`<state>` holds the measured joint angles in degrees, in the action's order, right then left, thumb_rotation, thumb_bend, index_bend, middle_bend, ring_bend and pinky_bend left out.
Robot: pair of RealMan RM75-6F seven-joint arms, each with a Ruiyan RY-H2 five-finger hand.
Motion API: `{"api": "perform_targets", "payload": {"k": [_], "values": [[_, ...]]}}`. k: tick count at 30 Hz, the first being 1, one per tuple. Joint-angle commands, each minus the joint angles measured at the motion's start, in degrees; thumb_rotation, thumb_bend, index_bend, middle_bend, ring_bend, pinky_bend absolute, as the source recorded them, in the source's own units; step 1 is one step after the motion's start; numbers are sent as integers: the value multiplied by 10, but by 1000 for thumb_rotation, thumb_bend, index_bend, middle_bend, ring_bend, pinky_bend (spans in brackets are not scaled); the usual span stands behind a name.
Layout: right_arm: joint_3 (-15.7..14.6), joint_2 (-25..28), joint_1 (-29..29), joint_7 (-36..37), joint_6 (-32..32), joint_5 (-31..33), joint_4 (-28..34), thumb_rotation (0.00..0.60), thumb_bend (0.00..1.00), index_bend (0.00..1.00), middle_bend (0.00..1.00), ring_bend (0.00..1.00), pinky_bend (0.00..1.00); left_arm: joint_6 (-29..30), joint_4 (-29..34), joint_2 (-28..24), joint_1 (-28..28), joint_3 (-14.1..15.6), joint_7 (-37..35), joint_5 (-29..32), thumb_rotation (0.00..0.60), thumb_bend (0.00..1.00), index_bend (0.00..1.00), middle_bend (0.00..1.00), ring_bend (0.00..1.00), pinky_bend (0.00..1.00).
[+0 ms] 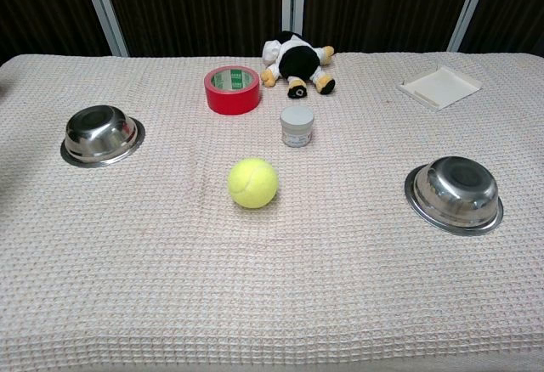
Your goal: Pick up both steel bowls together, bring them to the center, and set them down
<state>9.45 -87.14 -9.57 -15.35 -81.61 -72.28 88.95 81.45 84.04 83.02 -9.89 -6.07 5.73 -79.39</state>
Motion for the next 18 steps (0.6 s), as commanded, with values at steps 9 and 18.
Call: {"api": "perform_targets", "payload": {"k": [9,18], "values": [[2,7,-22,-29,46,25,11,600,0,0,0,0,0,-39,-32,3,-37,-13,-10,-8,600,139,57,12,0,86],[12,9,-94,-162,159,144,56,600,4,0,0,0,0,-224,-73,-25,-156,-36,-72,0,600,124,57,7,0,107]]}}
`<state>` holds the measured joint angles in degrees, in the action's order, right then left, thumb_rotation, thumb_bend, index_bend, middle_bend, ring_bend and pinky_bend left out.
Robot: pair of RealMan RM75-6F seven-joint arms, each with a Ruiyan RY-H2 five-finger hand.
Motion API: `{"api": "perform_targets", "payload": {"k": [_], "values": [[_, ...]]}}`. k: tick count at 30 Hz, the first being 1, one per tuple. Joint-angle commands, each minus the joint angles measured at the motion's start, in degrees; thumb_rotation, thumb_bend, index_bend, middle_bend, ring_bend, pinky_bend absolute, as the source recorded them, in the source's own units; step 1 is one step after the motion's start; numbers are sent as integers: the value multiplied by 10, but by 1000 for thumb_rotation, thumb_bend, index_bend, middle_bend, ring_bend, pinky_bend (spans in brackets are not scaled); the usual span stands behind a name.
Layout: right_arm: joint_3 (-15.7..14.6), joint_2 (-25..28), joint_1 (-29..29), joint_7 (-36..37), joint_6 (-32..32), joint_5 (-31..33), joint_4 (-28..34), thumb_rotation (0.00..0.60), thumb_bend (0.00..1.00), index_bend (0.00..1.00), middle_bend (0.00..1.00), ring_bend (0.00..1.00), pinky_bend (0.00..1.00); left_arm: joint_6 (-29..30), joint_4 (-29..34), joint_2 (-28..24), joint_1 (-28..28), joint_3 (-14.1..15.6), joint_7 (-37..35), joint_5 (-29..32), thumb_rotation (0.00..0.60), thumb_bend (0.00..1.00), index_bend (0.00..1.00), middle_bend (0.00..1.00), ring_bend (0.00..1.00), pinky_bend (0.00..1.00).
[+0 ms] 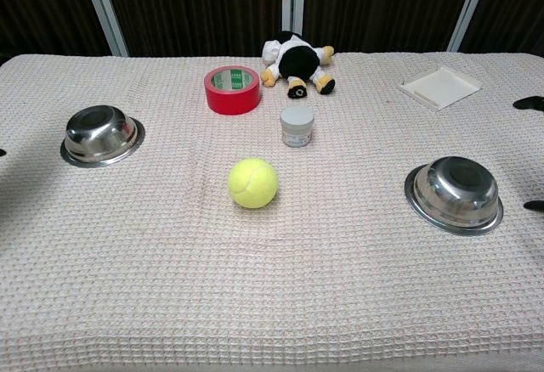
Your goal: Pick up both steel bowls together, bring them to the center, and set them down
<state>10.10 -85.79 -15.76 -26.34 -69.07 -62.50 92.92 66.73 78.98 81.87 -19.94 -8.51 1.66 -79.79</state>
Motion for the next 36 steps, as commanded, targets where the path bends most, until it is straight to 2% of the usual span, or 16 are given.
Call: {"api": "perform_targets", "payload": {"k": [1,5,8,16,26,33,36], "values": [[8,-9,-40,-69,38,63,18,600,6,0,0,0,0,-96,-29,-14,-69,-13,-35,4,600,120,57,7,0,107],[13,-25,-65,-105,48,106,16,600,12,0,0,0,0,-148,-65,-2,-111,-7,-43,-5,600,119,57,7,0,107],[14,-34,-80,-116,56,127,10,600,16,0,0,0,0,-188,-119,15,-143,7,-40,-20,600,120,57,7,0,107],[8,-45,-110,-139,70,180,2,600,19,0,0,0,0,-305,-195,29,-210,30,-101,-25,600,130,57,17,0,103],[3,-48,-129,-144,64,224,-4,600,27,0,0,0,0,-330,-260,53,-251,43,-148,-41,600,157,86,33,0,114],[0,-53,-148,-145,76,246,-18,600,31,0,0,0,0,-339,-289,67,-263,63,-178,-54,600,165,148,73,5,170],[-3,-56,-154,-143,75,245,-24,600,43,0,12,0,43,-342,-303,73,-268,68,-188,-55,600,180,191,115,41,212]]}}
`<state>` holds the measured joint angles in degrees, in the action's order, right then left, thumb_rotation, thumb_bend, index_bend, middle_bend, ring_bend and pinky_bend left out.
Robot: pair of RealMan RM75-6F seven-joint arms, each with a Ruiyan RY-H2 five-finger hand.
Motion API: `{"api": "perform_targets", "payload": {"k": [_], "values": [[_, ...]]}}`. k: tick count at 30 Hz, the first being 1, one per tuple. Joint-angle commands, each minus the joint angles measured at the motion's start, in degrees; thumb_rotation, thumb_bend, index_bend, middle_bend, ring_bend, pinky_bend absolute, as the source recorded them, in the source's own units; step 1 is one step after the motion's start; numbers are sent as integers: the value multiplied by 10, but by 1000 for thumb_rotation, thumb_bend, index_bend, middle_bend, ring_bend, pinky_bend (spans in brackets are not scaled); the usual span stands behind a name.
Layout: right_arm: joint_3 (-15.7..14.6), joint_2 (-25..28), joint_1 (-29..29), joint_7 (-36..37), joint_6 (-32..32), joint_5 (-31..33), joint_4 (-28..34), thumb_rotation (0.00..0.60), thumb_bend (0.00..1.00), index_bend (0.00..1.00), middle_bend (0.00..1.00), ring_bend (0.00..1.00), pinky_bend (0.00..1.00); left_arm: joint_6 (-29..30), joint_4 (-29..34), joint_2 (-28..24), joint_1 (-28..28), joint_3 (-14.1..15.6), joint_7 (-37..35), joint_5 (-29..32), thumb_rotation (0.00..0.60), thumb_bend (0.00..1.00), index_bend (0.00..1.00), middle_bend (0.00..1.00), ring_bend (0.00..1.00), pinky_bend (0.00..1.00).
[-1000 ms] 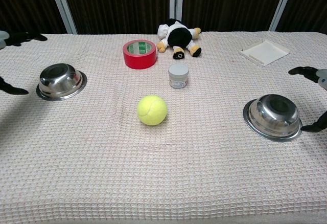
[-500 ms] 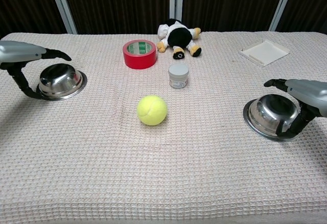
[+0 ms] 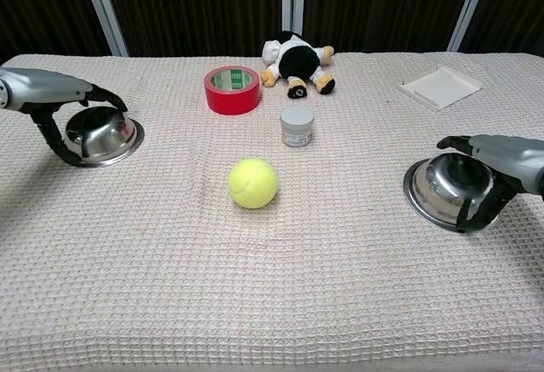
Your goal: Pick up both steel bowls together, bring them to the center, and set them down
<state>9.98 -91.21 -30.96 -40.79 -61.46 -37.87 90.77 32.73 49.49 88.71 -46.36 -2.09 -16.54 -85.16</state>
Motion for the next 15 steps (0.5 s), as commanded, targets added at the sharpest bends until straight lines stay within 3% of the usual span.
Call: {"api": "perform_targets", "payload": {"k": [1,7,12,15], "values": [[-3,-3,-3,4,-3,-6,-5,600,50,3,36,2,75,-3,-13,7,-5,5,-9,-2,600,188,210,143,70,236],[-12,-10,-3,19,-14,-24,-16,600,96,260,265,193,298,3,-21,11,-6,10,-13,0,600,218,347,328,254,427],[-12,-8,2,39,-33,-49,-17,600,114,410,366,289,397,28,-13,4,2,7,-7,8,600,248,411,405,335,525],[-10,5,17,76,-59,-87,1,600,133,445,391,314,422,90,9,-15,21,-8,5,14,600,276,418,410,341,535]]}}
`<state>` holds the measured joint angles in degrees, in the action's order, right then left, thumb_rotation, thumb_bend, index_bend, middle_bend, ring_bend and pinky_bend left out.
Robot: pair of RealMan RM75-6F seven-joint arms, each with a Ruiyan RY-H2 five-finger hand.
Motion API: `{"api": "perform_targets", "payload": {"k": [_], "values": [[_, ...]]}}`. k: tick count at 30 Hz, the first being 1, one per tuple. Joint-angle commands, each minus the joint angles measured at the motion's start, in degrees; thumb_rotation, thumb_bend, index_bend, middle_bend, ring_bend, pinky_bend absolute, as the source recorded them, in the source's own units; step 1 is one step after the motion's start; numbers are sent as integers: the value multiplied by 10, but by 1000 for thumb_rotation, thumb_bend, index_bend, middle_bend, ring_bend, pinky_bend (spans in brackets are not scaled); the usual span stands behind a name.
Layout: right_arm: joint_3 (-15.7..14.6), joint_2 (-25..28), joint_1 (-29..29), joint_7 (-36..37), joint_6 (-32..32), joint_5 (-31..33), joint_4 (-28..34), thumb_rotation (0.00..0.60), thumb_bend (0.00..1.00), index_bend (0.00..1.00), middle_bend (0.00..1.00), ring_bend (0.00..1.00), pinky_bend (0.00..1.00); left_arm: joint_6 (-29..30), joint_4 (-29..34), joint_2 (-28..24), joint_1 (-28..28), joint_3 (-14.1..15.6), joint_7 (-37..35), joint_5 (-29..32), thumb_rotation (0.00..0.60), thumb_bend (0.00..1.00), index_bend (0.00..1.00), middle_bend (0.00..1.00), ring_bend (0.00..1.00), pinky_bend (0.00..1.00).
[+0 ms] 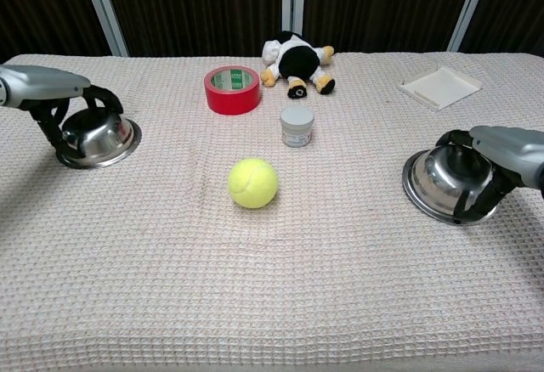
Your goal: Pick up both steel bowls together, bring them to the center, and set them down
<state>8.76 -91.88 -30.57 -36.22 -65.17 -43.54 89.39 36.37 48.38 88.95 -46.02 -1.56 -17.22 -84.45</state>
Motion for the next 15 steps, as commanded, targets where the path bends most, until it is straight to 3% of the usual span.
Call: {"api": "perform_targets", "payload": {"k": [1,6,7,10,12,15], "values": [[4,20,21,50,-35,-50,23,600,140,453,397,321,428,91,32,-27,29,-23,20,10,600,292,421,411,346,540],[17,57,64,168,-111,-159,48,600,149,461,404,328,434,319,74,-37,100,-95,60,40,600,312,424,412,368,557],[23,58,73,212,-133,-195,42,600,150,461,403,328,434,377,85,-27,116,-119,46,51,600,312,424,412,372,562],[38,35,87,340,-189,-282,0,600,150,461,400,328,434,473,127,10,140,-176,-31,80,600,298,424,415,388,577],[47,8,88,416,-217,-322,-32,600,149,461,399,328,434,483,182,22,152,-192,-103,97,600,281,424,421,395,580],[57,-37,81,539,-229,-356,-67,600,148,461,399,328,434,428,319,7,175,-193,-230,132,600,264,424,427,402,579]]}}
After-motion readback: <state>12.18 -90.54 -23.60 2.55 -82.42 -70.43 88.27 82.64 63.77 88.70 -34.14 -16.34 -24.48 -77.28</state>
